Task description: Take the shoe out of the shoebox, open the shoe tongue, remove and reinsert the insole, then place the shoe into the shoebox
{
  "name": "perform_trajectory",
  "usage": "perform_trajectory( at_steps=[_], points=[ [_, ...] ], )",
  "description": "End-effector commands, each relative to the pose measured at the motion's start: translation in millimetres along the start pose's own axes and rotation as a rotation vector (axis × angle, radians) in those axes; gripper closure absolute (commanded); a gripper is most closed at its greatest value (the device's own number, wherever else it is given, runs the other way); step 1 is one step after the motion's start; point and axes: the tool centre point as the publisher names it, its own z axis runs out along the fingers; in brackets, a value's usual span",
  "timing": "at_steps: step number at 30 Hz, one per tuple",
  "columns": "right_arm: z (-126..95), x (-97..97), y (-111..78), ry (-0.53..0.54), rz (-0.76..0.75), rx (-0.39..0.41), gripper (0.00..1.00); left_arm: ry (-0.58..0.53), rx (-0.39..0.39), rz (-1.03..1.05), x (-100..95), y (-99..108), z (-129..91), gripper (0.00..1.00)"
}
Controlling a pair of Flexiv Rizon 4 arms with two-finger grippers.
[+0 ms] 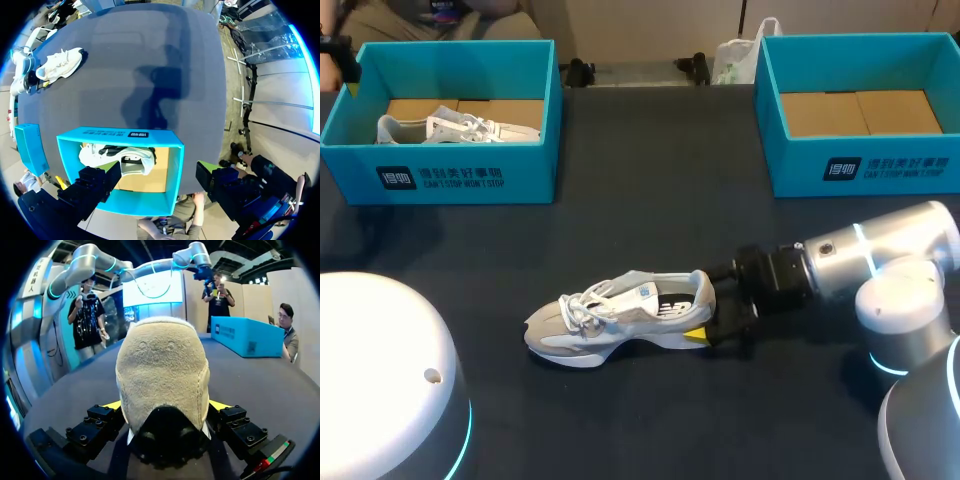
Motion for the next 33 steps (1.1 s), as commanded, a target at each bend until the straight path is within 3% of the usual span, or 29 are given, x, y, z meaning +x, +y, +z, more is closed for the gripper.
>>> perform_trajectory(
  at_steps=[1,27,28,29,31,32,33],
  points=[
    [7.6,-1.0,-0.1,0.000,-0.001,0.003,0.00,0.002,-0.003,0.000,-0.1,-1.5,0.0,0.00],
    [17.4,2.4,-2.4,-0.015,-0.002,-0.009,0.02,0.002,-0.003,0.000,-0.1,-1.5,0.0,0.00],
    [17.2,2.2,-2.6,-0.017,-0.002,-0.009,0.53,0.002,-0.003,0.000,-0.1,-1.5,0.0,0.00],
    [16.8,2.0,-2.8,-0.021,-0.002,-0.011,0.60,0.002,-0.003,0.000,-0.1,-1.5,0.0,0.00],
    [15.1,1.7,-2.6,-0.026,-0.002,-0.011,0.91,0.002,-0.003,0.000,-0.1,-1.5,0.0,0.00],
    [14.1,1.7,-2.5,-0.029,-0.002,-0.010,1.00,0.002,-0.003,0.000,-0.1,-1.5,0.0,0.00],
    [13.2,1.9,-2.5,-0.033,-0.002,-0.009,1.00,0.002,-0.003,0.000,-0.1,-1.5,0.0,0.00]
  ],
)
